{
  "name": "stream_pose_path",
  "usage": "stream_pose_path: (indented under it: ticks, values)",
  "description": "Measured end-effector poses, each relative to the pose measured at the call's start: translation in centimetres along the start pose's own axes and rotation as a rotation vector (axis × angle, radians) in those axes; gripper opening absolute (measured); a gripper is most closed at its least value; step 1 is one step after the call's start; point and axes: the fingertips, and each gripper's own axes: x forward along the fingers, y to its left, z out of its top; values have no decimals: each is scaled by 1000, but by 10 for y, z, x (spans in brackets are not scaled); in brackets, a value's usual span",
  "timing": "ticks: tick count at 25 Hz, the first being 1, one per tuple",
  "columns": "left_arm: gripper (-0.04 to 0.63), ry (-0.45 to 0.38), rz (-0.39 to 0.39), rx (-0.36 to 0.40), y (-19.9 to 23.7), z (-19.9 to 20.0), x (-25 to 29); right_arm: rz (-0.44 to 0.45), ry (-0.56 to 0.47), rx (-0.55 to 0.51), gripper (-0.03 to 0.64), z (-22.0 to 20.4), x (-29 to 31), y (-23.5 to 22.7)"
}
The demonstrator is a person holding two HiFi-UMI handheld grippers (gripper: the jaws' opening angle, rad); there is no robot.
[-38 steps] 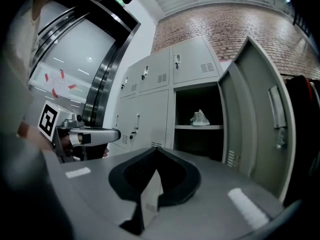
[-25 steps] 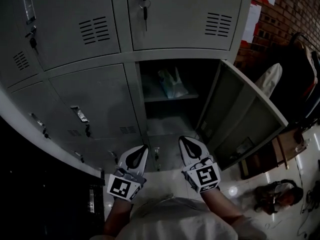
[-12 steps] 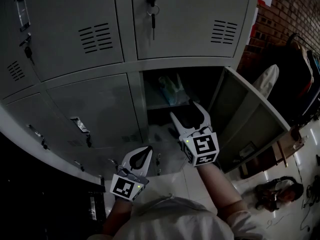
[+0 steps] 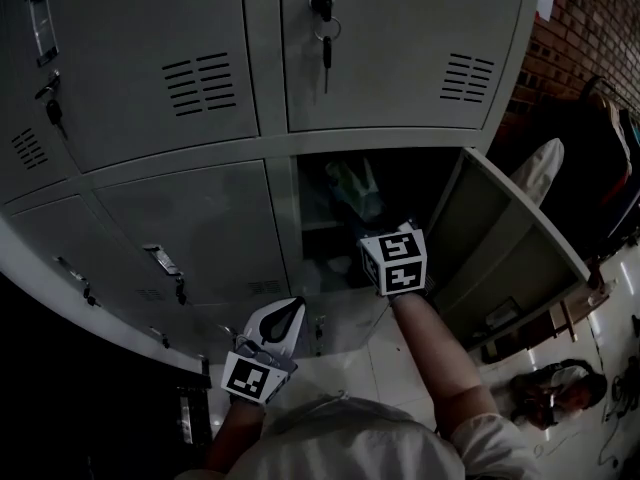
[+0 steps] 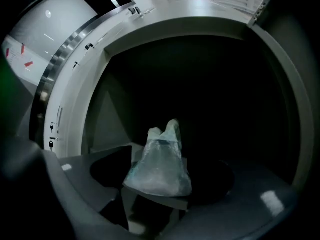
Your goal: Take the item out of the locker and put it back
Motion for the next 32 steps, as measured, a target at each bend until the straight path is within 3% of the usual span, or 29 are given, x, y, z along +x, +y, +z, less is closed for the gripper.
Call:
stream_pose_path:
  ticks: [3, 5, 6, 14, 21, 28, 32]
  values:
    - [-2, -15, 14, -5, 6, 0, 2, 0, 13, -14, 272, -4, 4, 1]
    - [-2, -11, 12, -5, 7, -2, 4, -10, -6, -31, 84, -1, 3, 0]
    - [-2, 0, 8, -5, 7, -5, 4, -14, -15, -39, 40, 0, 2, 0]
    - [-2, 5, 10, -15, 10, -8, 2, -45, -102, -56, 15, 16, -23, -5]
    - [-2, -24, 17, -5, 12, 4, -6, 13, -251, -50, 15, 21, -103, 27]
    - [-2, -20, 20, -41, 5, 4, -19, 47, -158, 60, 15, -32, -168, 65]
    - [-2, -20, -4, -44, -7, 3, -26, 44, -97, 61, 15, -62, -185, 84]
